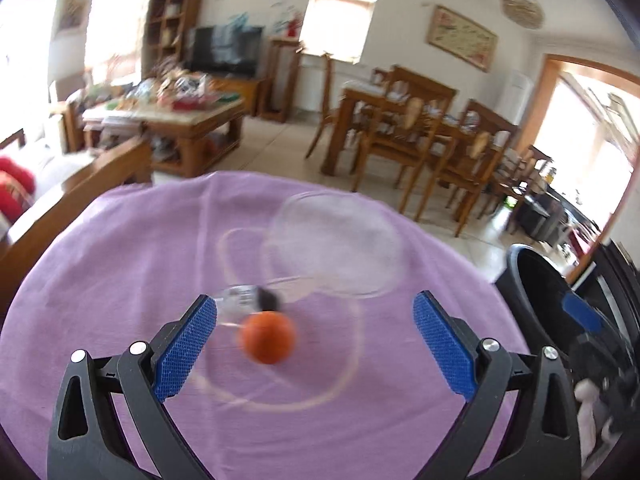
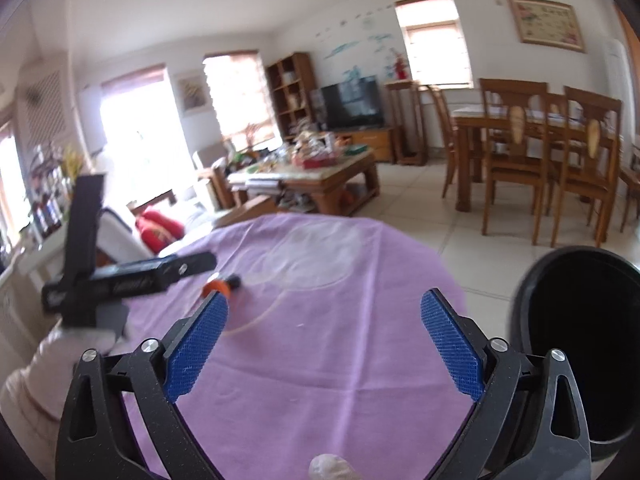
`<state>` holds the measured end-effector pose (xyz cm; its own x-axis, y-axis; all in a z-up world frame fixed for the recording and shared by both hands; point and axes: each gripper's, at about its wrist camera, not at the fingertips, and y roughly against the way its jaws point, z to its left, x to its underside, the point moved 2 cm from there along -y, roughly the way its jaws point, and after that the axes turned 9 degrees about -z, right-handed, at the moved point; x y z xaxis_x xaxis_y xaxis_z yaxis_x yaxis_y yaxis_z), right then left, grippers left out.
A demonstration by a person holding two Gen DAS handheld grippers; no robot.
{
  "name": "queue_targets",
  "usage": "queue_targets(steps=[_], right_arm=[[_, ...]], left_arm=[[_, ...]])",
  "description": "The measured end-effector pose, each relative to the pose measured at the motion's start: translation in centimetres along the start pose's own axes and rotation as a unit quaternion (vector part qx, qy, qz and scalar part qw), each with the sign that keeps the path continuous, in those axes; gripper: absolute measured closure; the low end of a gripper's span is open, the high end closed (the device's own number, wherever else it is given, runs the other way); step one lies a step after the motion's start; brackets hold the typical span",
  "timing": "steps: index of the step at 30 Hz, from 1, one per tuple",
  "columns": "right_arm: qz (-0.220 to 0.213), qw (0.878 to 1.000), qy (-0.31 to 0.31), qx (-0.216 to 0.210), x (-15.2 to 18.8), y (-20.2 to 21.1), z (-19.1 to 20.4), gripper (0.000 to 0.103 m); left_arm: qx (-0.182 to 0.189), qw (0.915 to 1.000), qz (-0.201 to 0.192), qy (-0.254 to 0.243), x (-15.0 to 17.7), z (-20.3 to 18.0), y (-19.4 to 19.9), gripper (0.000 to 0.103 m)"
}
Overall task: Collect trash
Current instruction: 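Grasp the clear cup with the left tool while the right grasps the orange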
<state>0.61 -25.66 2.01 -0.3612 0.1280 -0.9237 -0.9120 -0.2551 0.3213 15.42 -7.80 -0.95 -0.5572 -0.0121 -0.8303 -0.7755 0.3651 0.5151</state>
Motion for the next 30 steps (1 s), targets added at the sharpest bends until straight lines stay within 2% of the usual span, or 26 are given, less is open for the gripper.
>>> queue_targets(steps=[2, 7, 9, 12, 14, 17, 18, 22, 26, 30], right_arm=[[0.017, 1.000, 0.011, -0.013, 0.4, -1.6, 1.8, 0.009], [0.067, 0.996, 0.045, -0.032, 1.4, -5.0, 4.9, 0.015], [0.083, 0.994, 0.058, -0.039, 1.5, -6.1, 5.8, 0.017], [0.110, 0.990, 0.072, -0.047, 1.5, -8.1, 7.5, 0.022], [0.124, 0.988, 0.077, -0.053, 1.6, -9.3, 8.6, 0.023], [0.143, 0.984, 0.086, -0.061, 1.7, -11.2, 10.0, 0.026], [0.149, 0.983, 0.089, -0.062, 1.7, -11.9, 10.1, 0.027], [0.170, 0.977, 0.109, -0.062, 1.6, -14.7, 11.4, 0.027], [0.192, 0.972, 0.115, -0.067, 1.9, -17.5, 12.5, 0.028], [0.205, 0.970, 0.111, -0.069, 2.2, -19.8, 13.2, 0.039]], left_arm=[[-0.007, 0.9998, 0.019, 0.009, 0.0, 1.9, -0.9, 0.006], [-0.006, 0.9972, 0.075, 0.003, 0.7, 2.4, -3.8, 0.006], [-0.001, 0.9965, 0.083, 0.004, 1.1, 2.6, -4.5, 0.013], [0.003, 0.9949, 0.101, 0.004, 2.0, 2.7, -5.3, 0.036], [-0.003, 0.9956, 0.094, -0.002, 2.2, 3.0, -5.1, 0.056], [0.014, 0.9956, 0.087, 0.032, 2.0, 4.6, -4.7, 0.063], [0.010, 0.9960, 0.081, 0.035, 1.9, 5.1, -4.5, 0.065], [-0.017, 0.9969, 0.059, 0.050, 1.6, 7.1, -3.3, 0.083], [-0.012, 0.9938, 0.065, 0.089, 1.6, 9.3, -3.1, 0.084], [-0.002, 0.9937, 0.053, 0.099, 1.2, 9.6, -2.3, 0.084]])
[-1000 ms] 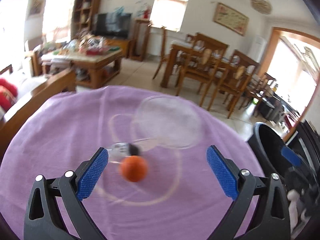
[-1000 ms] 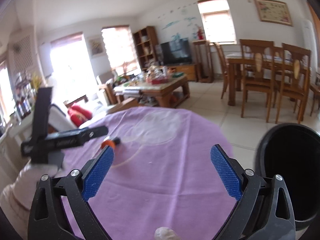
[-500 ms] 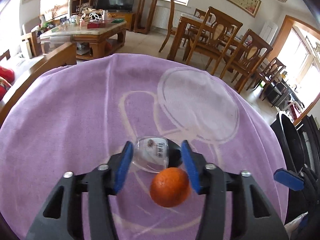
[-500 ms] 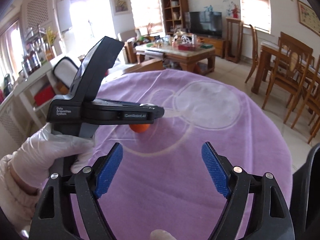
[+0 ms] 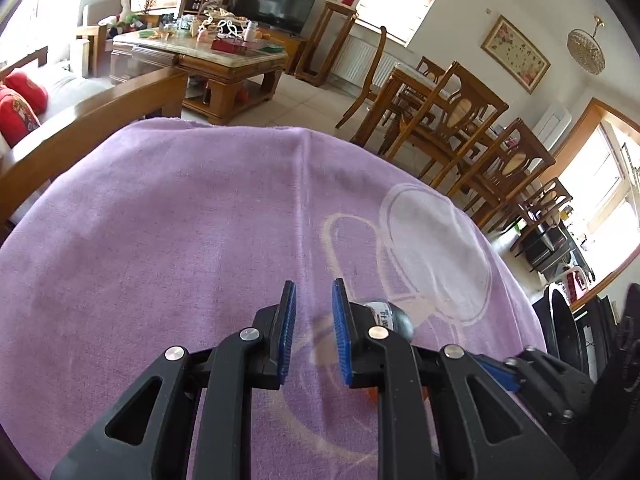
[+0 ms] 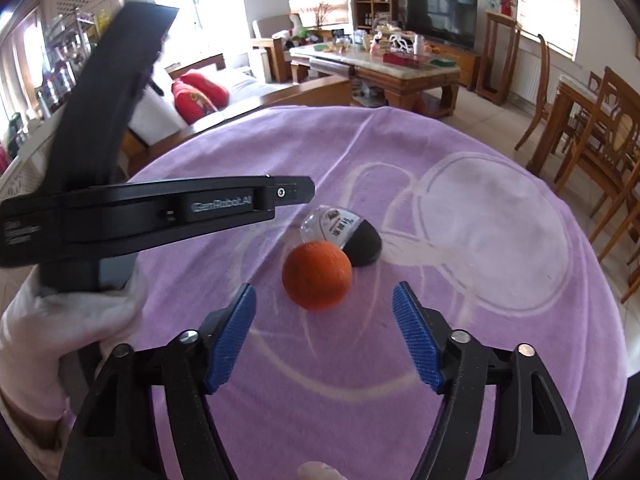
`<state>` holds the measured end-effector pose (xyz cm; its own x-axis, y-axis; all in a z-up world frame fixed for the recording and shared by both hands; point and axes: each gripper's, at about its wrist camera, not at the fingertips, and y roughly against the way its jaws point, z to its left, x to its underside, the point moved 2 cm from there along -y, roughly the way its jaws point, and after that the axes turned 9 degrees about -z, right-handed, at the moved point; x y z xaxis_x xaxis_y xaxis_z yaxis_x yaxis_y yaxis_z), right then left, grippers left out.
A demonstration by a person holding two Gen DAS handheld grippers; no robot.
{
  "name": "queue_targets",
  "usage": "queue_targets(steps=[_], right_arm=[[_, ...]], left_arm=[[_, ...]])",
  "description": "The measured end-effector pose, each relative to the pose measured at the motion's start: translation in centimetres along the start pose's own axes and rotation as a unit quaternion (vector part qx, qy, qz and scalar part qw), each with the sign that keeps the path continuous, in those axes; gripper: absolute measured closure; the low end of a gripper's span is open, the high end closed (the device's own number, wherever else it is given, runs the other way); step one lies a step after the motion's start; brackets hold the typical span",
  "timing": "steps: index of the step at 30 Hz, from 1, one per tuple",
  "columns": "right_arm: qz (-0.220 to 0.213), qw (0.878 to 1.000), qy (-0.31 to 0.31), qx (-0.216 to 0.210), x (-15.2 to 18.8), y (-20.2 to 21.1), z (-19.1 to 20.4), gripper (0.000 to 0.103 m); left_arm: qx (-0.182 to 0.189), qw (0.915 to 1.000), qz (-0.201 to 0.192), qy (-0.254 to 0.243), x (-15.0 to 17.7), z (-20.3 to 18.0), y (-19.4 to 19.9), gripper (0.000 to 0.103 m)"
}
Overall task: Collect trash
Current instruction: 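Grasp the clear cup with the left tool while the right grasps the orange, then carry the clear cup and orange over the bin and open both tools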
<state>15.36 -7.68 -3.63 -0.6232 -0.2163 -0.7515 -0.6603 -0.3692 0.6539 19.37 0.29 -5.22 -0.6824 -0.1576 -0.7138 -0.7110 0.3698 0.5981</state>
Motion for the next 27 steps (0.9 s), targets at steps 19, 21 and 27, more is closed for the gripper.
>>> queue_targets(steps=[19, 21, 27], right_arm=[[-0.004, 0.999, -0.051, -0.011, 4.3, 5.4, -3.8, 0.066], [-0.012, 0.998, -0.057, -0.015, 5.1, 6.8, -4.2, 0.066], [-0.030, 0.997, -0.064, -0.025, 6.8, 9.5, -4.2, 0.066]], left_arm=[[-0.006, 0.9935, 0.005, -0.114, 1.2, -6.1, -1.9, 0.041], [0.000, 0.9937, 0.023, -0.109, 1.7, -6.2, -2.7, 0.040], [-0.029, 0.9909, 0.025, -0.129, 1.8, -6.8, -3.2, 0.037]])
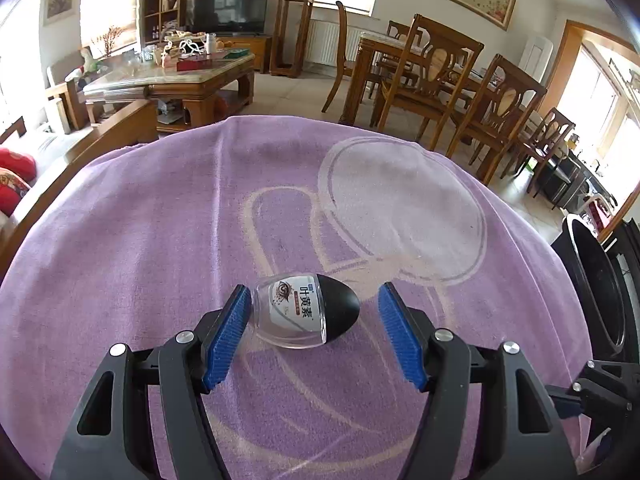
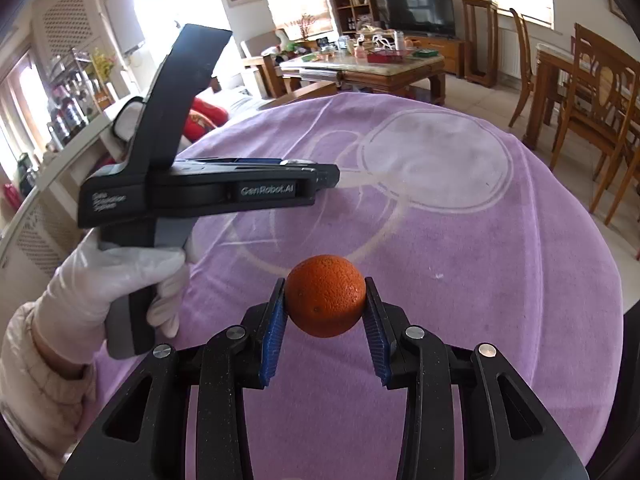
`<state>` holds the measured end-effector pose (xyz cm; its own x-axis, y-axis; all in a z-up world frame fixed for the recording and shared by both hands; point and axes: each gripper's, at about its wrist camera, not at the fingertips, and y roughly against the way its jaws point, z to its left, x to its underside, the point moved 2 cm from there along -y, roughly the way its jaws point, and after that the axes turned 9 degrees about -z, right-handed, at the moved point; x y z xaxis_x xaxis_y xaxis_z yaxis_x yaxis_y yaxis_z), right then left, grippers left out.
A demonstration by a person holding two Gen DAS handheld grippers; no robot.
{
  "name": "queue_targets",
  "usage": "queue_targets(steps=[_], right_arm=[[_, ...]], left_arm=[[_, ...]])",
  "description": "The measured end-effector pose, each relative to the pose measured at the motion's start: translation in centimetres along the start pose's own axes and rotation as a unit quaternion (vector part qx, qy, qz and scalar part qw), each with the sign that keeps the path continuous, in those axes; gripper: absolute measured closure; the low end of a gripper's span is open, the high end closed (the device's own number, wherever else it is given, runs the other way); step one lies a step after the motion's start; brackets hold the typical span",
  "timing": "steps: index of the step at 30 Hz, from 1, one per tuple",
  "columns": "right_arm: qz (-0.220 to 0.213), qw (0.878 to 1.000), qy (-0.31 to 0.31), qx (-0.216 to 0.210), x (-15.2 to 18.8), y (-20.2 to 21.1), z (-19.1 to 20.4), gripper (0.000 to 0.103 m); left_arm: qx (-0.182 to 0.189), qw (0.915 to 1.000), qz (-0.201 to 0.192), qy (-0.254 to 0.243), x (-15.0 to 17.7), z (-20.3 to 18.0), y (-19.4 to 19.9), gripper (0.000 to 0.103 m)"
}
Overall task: Collect trash
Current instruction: 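Carry the clear cup and orange over the bin and open both tools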
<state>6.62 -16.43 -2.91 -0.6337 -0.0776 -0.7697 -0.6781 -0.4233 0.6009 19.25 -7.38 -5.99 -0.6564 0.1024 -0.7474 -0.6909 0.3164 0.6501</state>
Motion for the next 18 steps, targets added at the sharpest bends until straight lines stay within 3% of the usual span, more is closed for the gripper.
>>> queue_targets(steps=[4, 11, 15, 18], right_arm=[[-0.009, 1.000, -0.008, -0.008, 0.7, 1.3, 0.2, 0.066], [-0.034, 0.999, -0.014, -0.012, 1.1, 3.8, 0.0, 0.066], [-0.053, 0.998, -0.019, -0.008, 1.1, 5.6, -1.0, 0.066], [-0.078, 0.996, -0.032, -0.002, 1.1, 7.4, -2.4, 0.066]], left_arm=[[-0.042, 0.9983, 0.007, -0.038, 0.2, -0.8, 0.0, 0.049], [-0.023, 0.9996, -0.001, -0.015, 0.6, 0.3, 0.9, 0.050], [0.008, 0.9995, -0.030, -0.008, 0.8, -0.4, 2.6, 0.050], [0.034, 0.9972, -0.063, -0.019, 0.3, -3.1, 4.9, 0.050]])
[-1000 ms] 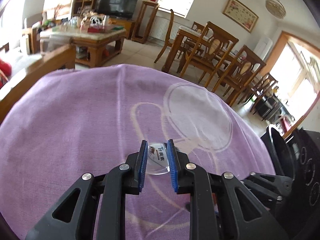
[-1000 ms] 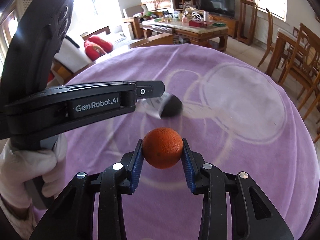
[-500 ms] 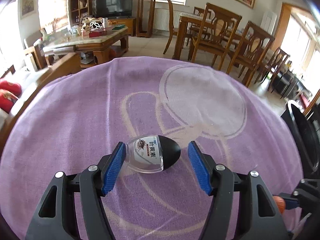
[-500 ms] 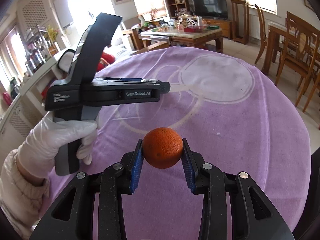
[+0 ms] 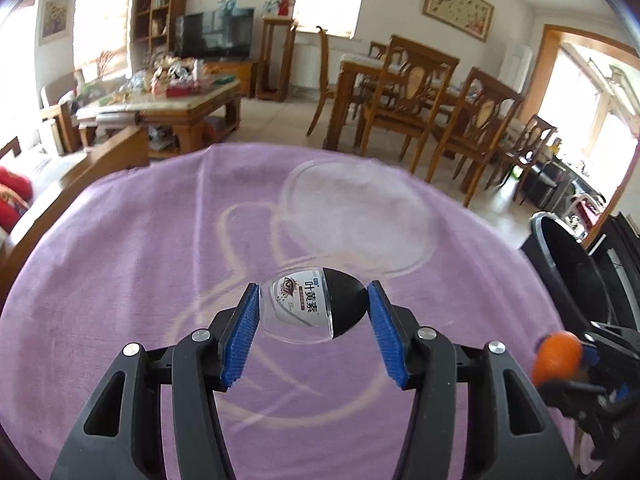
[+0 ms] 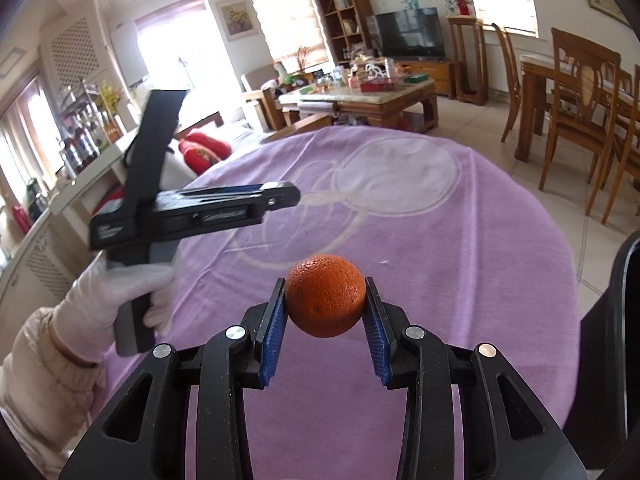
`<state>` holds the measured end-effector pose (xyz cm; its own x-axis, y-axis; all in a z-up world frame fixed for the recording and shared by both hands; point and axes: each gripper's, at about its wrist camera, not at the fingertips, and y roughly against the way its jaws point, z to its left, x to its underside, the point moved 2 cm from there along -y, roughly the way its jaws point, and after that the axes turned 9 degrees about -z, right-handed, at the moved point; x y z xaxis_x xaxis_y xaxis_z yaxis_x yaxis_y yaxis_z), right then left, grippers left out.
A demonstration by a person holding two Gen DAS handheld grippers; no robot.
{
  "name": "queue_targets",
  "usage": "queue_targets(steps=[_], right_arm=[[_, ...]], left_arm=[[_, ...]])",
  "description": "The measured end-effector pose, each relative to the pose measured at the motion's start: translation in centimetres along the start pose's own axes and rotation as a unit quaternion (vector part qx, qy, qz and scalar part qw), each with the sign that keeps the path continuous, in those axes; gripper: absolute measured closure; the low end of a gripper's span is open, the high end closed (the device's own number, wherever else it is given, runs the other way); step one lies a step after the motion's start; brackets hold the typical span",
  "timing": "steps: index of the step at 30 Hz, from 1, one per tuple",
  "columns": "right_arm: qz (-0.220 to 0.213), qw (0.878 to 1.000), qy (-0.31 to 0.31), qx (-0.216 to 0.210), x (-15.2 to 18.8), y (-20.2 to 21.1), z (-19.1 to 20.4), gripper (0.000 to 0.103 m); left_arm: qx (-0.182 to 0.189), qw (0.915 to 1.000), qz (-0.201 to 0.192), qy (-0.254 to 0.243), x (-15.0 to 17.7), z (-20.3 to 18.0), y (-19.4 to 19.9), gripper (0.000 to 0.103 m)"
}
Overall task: Collect trash
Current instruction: 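Carry the clear cup and orange over the bin and open both tools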
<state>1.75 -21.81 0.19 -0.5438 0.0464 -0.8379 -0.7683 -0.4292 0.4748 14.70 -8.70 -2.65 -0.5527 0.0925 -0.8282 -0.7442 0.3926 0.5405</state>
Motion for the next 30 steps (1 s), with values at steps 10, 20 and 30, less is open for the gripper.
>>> queue_targets(steps=[10, 20, 30], right_arm=[[-0.149, 0.980, -0.074, 0.107, -1.6, 12.3, -9.9, 0.066], [-0.203, 0.940, -0.171, 0.216, 3.6, 21.8, -22.2, 0.066], [-0.199, 0.931, -0.207, 0.227, 7.5, 21.7, -27.4, 0.066]], left_arm=[[0.108, 0.9896, -0.073, -0.061, -3.4, -15.2, 1.9, 0.049], [0.206, 0.9704, -0.043, -0.118, -0.4, -29.6, -2.5, 0.049], [0.221, 0.9631, -0.014, -0.153, 2.2, -34.0, -4.9, 0.049]])
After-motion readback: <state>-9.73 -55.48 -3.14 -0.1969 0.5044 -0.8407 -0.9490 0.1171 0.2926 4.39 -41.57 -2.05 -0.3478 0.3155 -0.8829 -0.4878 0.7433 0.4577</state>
